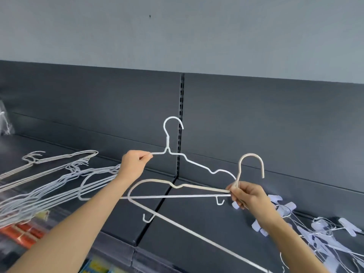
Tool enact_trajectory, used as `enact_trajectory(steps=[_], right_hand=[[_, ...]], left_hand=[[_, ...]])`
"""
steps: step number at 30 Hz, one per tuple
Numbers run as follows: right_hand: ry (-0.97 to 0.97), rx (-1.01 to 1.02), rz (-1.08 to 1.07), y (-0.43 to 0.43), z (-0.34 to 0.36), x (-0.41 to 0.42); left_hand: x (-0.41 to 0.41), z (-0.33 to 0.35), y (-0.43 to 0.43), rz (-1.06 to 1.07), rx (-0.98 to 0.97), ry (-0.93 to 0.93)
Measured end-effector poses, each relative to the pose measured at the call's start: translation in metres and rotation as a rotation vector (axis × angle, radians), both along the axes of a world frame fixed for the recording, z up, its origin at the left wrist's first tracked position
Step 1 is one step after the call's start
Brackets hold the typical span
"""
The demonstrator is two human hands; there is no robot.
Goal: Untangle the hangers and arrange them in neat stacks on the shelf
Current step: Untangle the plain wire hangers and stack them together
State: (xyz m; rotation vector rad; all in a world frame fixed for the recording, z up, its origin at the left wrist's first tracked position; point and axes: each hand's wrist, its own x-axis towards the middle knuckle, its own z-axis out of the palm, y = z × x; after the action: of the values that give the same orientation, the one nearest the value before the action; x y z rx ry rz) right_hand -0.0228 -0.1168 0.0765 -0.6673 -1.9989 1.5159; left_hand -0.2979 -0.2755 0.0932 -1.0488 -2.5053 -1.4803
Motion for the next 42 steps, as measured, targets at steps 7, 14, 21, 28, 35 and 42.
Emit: enact_trajectory(steps=[7,14,21,28,35,42], right_hand=[[-0.012,0.076,-0.033,0.001,0.010,-0.055],[-0.115,0.068,-0.107,0.000,-0.004,-0.077],[-0.146,0.160,-0.368,-0.015,-0.004,-0.079],[-0.246,0.228,-0.532,-0.023,-0.011,-0.073],[-0.362,0.244,-0.687,-0.004,-0.006,0.022],[-0.582,0.270,-0.838,0.003,-0.057,0.105]], left_hand=[[-0.045,0.003,-0.048,0.099,0.093,-0.131],[-0.051,-0.015,-0.004,-0.134,0.041,-0.156],[-0.012,-0.024,0.046,-0.499,-0.137,-0.136],[0.032,-0.046,0.061,-0.680,-0.233,-0.162],[0.034,-0.053,0.068,-0.626,-0.202,-0.072],[0.035,-0.057,0.085,-0.562,-0.192,-0.013]])
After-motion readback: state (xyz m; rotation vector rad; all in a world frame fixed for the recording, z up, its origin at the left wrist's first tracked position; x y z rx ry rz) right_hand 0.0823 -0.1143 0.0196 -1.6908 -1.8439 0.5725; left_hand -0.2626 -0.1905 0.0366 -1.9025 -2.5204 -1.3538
